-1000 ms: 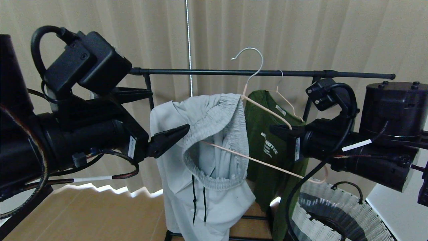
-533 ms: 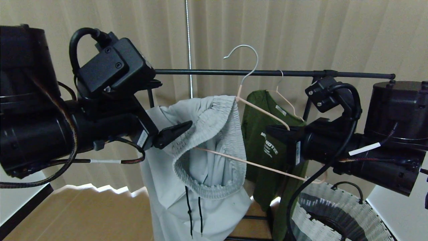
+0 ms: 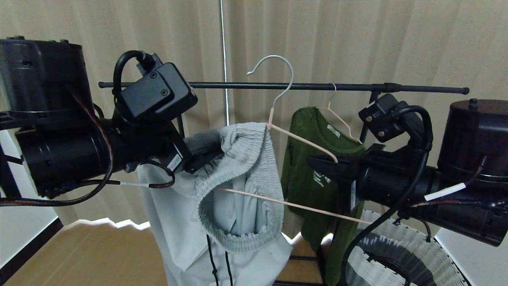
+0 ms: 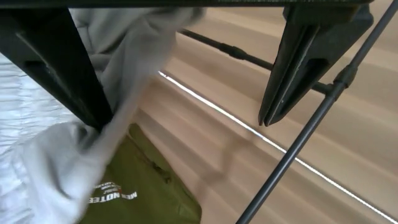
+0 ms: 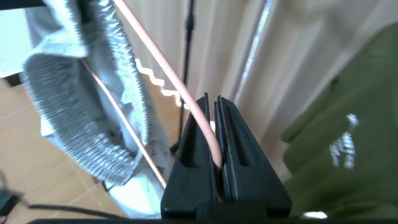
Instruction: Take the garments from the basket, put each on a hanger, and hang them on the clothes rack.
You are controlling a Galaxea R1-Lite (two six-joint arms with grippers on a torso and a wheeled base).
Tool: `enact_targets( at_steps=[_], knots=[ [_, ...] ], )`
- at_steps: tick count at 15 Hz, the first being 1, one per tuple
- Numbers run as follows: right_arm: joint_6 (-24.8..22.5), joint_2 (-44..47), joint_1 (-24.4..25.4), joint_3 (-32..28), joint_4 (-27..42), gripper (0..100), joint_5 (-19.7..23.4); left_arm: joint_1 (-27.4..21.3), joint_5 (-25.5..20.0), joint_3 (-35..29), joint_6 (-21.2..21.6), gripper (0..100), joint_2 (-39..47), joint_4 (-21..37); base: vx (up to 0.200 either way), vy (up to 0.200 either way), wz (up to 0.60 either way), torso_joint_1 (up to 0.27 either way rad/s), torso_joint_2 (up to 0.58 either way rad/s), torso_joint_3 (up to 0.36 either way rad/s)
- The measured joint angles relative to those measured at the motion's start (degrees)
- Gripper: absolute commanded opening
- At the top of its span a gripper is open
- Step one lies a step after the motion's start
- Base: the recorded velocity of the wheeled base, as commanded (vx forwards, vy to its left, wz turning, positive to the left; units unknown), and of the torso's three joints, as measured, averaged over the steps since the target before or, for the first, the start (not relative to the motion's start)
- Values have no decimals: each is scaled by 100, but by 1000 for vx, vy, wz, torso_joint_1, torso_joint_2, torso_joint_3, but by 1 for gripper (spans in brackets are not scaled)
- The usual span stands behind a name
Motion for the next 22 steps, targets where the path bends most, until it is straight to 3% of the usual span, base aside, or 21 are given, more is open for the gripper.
enact_targets(
  at_steps=[3,7,8,14,21,22],
  knots=[
    [-2,-2,145,55,-63,0,88,-22,-2,52,0,100,1,0,0,0,0,0,0,0],
    [-252,-29,211,401,-747,0,382,-22,-10,140,4,100,-7,-2,0,0,0,0,0,0],
    [-269,-41,212,451,-783,0,400,-22,-10,155,4,0,-9,-2,0,0,0,0,0,0],
    [-274,-66,212,501,-802,0,412,-22,-16,235,4,0,-16,-22,0,0,0,0,0,0],
    [-288,-20,30,423,-780,0,417,-22,-5,836,-24,0,1,-1152,0,0,0,0,0,0],
    [-294,-16,11,405,-756,100,417,-15,12,868,-35,0,4,-1158,0,0,0,0,0,0]
  ],
)
